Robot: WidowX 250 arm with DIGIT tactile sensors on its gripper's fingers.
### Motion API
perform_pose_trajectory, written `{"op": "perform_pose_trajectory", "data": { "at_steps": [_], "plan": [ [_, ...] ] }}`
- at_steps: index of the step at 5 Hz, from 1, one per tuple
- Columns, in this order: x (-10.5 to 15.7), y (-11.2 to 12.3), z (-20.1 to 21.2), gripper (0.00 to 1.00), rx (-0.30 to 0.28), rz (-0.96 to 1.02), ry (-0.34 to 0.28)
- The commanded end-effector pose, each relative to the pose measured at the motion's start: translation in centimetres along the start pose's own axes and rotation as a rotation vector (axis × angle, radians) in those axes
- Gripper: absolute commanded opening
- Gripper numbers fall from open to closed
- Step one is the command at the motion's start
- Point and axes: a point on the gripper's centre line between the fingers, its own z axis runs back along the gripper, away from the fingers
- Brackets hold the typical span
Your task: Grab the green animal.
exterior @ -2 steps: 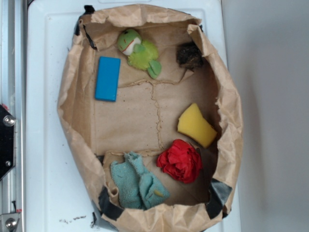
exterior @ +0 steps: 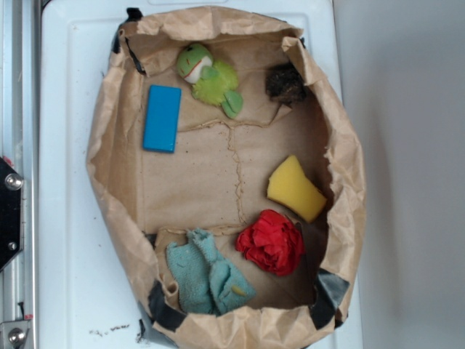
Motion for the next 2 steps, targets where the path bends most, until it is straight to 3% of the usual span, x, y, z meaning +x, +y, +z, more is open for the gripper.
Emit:
{"op": "perform_pose_trajectory", "data": {
  "at_steps": [1, 2],
  "plan": [
    [6.8, 1.5, -2.4, 1.00, -0.021, 0.084, 0.018],
    [10.1, 2.8, -4.2, 1.00, -0.048, 0.000, 0.009]
  ]
}}
